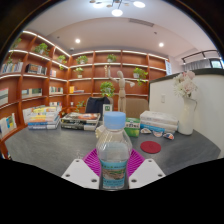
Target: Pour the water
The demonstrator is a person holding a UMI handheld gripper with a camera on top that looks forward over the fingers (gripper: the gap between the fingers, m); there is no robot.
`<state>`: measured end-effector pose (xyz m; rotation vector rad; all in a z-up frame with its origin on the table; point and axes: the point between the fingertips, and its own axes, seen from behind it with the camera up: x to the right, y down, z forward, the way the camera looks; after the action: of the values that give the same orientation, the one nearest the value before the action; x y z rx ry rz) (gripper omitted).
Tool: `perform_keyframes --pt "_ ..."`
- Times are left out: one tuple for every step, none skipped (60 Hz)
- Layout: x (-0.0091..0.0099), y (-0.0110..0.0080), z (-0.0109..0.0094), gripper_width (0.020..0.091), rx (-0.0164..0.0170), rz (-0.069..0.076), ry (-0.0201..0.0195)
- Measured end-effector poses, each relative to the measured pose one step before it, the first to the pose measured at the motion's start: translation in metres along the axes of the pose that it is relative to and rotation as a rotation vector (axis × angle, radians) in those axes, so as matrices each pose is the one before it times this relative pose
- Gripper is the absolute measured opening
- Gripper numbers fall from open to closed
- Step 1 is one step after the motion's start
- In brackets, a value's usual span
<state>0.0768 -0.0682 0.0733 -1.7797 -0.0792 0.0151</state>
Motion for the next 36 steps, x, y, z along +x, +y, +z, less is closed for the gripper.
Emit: perform_keyframes --pt "0.00014 -0.00011 0.00004 0.0286 -0.00041 -0.0022 -0.00119" --pt "0.00017 -0.00004 0.00008 0.0285 -0.00153 0.0066 0.00013" --pt "-0.00015 0.00016 -0.00021 0.0286 -0.00215 0.0074 -0.00176" --pt "-0.00086 -0.00058 0.00107 0.0285 -0.00303 -0.0020 -0.00431" --pt "-0.00054 0.00025 -0.00002 0.0284 -0.00383 -0.0039 -0.00654" --pt "0.00024 -0.00004 -0.00010 0.0284 -0.00478 0.0000 -0.00461" --pt "0.00106 -0.00015 -0.00050 0.0284 -0.00447 0.0059 -0.00150" --pt "0.00152 -0.00052 -0.00028 0.0285 -0.00386 0.0059 -0.00052" --pt "0.00114 -0.00065 -0.00033 0.0284 -0.00338 0.0018 -0.00314" --pt "0.00116 -0.00050 -0.00031 0.0284 -0.00452 -0.0040 -0.00512" --pt "0.00145 -0.00004 -0.00024 0.0285 -0.00430 -0.0065 -0.00472" --pt "0.00084 -0.00086 -0.00074 0.0284 -0.00328 -0.0075 -0.00123" --pt "0.00167 -0.00170 -0.00116 0.0284 -0.00196 -0.0072 -0.00166" --pt "0.00332 -0.00190 -0.00082 0.0285 -0.00134 -0.0089 0.00016" --pt "0.00455 -0.00197 -0.00078 0.0285 -0.00145 -0.0122 0.00173" --pt "0.00502 -0.00168 -0.00017 0.0285 -0.00187 -0.0149 0.00298" --pt "0.00573 -0.00144 0.00011 0.0285 -0.00281 -0.0177 0.00403" --pt "0.00625 -0.00127 0.00061 0.0285 -0.00349 -0.0214 0.00523" --pt "0.00806 -0.00038 0.00271 0.0284 -0.00497 -0.0264 0.00505" --pt "0.00697 -0.00122 0.00091 0.0284 -0.00579 -0.0287 0.01003" --pt "0.00739 -0.00083 0.00183 0.0284 -0.00493 -0.0276 0.01182" --pt "0.00684 -0.00068 0.00251 0.0283 -0.00624 -0.0285 0.01062" --pt "0.00672 0.00032 0.00323 0.0284 -0.01061 -0.0362 0.01126" --pt "0.00693 0.00098 0.00357 0.0284 -0.01158 -0.0410 0.01088" --pt "0.00681 0.00066 0.00419 0.0284 -0.00990 -0.0426 0.01158" --pt "0.00687 0.00014 0.00476 0.0284 -0.00697 -0.0415 0.01372" --pt "0.00651 0.00039 0.00505 0.0283 -0.00710 -0.0440 0.01356" --pt "0.00575 0.00092 0.00535 0.0283 -0.00910 -0.0494 0.01256" --pt "0.00554 0.00127 0.00540 0.0283 -0.00929 -0.0514 0.01329" --pt "0.00697 0.00244 0.00631 0.0283 -0.00468 -0.0450 0.01368" --pt "0.00419 0.00032 0.00295 0.0283 -0.00616 -0.0460 0.01974" --pt "0.00400 0.00131 0.00819 0.0284 0.00180 -0.0444 0.01385" --pt "0.00358 -0.00053 0.00447 0.0284 -0.00127 -0.0472 0.01351" --pt "0.00322 -0.00125 0.00470 0.0284 0.00083 -0.0468 0.01183" --pt "0.00283 -0.00127 0.00440 0.0283 0.00169 -0.0459 0.01130" --pt "0.00282 -0.00068 0.00431 0.0284 0.00015 -0.0467 0.01046"
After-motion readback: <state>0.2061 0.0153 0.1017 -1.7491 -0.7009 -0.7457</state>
